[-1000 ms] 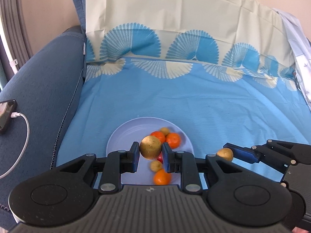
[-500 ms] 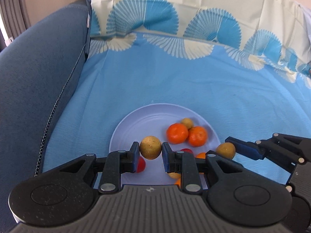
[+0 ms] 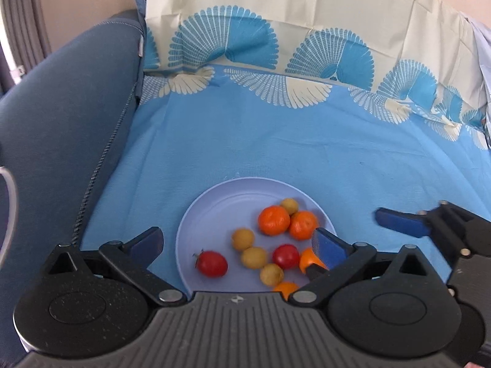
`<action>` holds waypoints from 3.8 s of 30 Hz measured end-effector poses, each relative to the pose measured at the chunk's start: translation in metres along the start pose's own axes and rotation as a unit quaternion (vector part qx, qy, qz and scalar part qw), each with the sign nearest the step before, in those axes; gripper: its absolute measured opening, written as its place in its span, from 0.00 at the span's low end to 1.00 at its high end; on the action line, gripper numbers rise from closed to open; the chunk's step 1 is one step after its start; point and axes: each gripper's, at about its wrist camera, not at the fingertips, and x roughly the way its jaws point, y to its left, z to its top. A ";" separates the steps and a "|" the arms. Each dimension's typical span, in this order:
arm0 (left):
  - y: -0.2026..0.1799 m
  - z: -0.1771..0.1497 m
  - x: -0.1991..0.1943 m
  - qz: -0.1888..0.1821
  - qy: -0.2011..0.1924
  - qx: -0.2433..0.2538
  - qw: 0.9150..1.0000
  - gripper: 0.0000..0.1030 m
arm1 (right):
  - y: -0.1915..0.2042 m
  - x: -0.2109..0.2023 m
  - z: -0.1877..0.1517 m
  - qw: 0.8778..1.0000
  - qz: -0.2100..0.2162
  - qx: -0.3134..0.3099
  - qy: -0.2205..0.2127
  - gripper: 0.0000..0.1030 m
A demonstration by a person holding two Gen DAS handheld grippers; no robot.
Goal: Organize fruits
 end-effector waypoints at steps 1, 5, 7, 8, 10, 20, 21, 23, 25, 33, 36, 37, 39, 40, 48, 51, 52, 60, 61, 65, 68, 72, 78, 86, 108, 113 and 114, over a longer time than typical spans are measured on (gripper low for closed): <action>-0.001 -0.002 -0.009 0.001 -0.005 -0.001 1.000 1.00 | 0.000 -0.009 -0.001 1.000 -0.003 0.007 -0.001 0.86; -0.004 -0.010 -0.052 -0.003 -0.023 -0.021 1.000 1.00 | 0.002 -0.046 -0.006 0.999 -0.012 0.044 0.005 0.94; -0.008 -0.014 -0.071 -0.008 -0.032 -0.028 0.999 1.00 | 0.006 -0.064 -0.008 0.998 -0.017 0.062 0.009 0.95; -0.010 -0.016 -0.081 -0.002 -0.036 -0.027 0.999 1.00 | 0.008 -0.073 -0.009 0.997 -0.017 0.070 0.006 0.96; -0.017 -0.018 -0.097 0.022 -0.039 -0.018 0.999 1.00 | 0.013 -0.091 -0.011 0.996 -0.026 0.083 -0.002 0.97; -0.032 -0.042 -0.153 0.059 -0.053 -0.003 0.997 1.00 | 0.035 -0.151 -0.022 0.995 -0.049 0.083 -0.036 0.99; -0.033 -0.045 -0.157 0.059 -0.055 -0.004 0.997 1.00 | 0.036 -0.155 -0.023 0.995 -0.051 0.081 -0.039 0.99; -0.035 -0.048 -0.162 0.063 -0.060 -0.005 0.996 1.00 | 0.039 -0.162 -0.025 0.995 -0.055 0.074 -0.045 0.99; -0.036 -0.051 -0.166 0.069 -0.061 -0.004 0.996 1.00 | 0.042 -0.168 -0.028 0.995 -0.060 0.070 -0.050 0.99; -0.036 -0.060 -0.171 0.091 -0.047 -0.008 0.995 1.00 | 0.046 -0.180 -0.030 0.993 -0.072 0.071 -0.056 0.99; -0.035 -0.061 -0.169 0.101 -0.041 -0.011 0.994 1.00 | 0.048 -0.183 -0.033 0.993 -0.074 0.068 -0.060 0.99; -0.035 -0.062 -0.169 0.101 -0.043 -0.011 0.994 1.00 | 0.049 -0.183 -0.033 0.993 -0.074 0.067 -0.061 0.99; -0.034 -0.062 -0.168 0.099 -0.043 -0.013 0.994 1.00 | 0.049 -0.184 -0.034 0.993 -0.076 0.066 -0.062 0.99; -0.033 -0.063 -0.167 0.098 -0.042 -0.015 0.994 1.00 | 0.050 -0.183 -0.033 0.993 -0.078 0.066 -0.061 0.99; -0.028 -0.064 -0.155 0.103 -0.025 -0.020 0.994 1.00 | 0.049 -0.178 -0.034 0.992 -0.085 0.073 -0.054 0.99; -0.027 -0.066 -0.152 0.103 -0.020 -0.020 0.994 1.00 | 0.049 -0.176 -0.034 0.993 -0.085 0.070 -0.052 0.99; -0.027 -0.066 -0.152 0.104 -0.020 -0.020 0.994 1.00 | 0.050 -0.176 -0.034 0.993 -0.085 0.070 -0.052 0.99; -0.028 -0.067 -0.144 0.109 -0.011 -0.019 0.994 1.00 | 0.049 -0.173 -0.035 0.993 -0.086 0.070 -0.048 0.99; -0.027 -0.068 -0.143 0.108 -0.009 -0.019 0.994 1.00 | 0.048 -0.173 -0.035 0.993 -0.087 0.071 -0.048 0.99; -0.027 -0.068 -0.141 0.109 -0.007 -0.017 0.994 1.00 | 0.049 -0.171 -0.035 0.993 -0.087 0.070 -0.046 0.99; -0.027 -0.068 -0.140 0.111 -0.005 -0.018 0.994 1.00 | 0.049 -0.171 -0.035 0.993 -0.086 0.069 -0.045 0.99; -0.025 -0.068 -0.139 0.113 -0.002 -0.019 0.993 1.00 | 0.049 -0.170 -0.035 0.993 -0.084 0.069 -0.045 0.99; -0.024 -0.069 -0.138 0.111 0.000 -0.021 0.994 1.00 | 0.050 -0.169 -0.036 0.993 -0.083 0.068 -0.043 0.99; -0.022 -0.069 -0.138 0.114 0.000 -0.022 0.993 1.00 | 0.051 -0.170 -0.036 0.993 -0.083 0.066 -0.044 0.99; -0.023 -0.068 -0.138 0.120 0.001 -0.019 0.993 1.00 | 0.050 -0.171 -0.036 0.994 -0.082 0.064 -0.045 0.99; -0.023 -0.069 -0.138 0.121 0.002 -0.019 0.993 1.00 | 0.051 -0.170 -0.036 0.994 -0.082 0.064 -0.045 0.99; -0.023 -0.069 -0.138 0.121 0.002 -0.019 0.992 1.00 | 0.051 -0.170 -0.036 0.994 -0.083 0.064 -0.045 0.99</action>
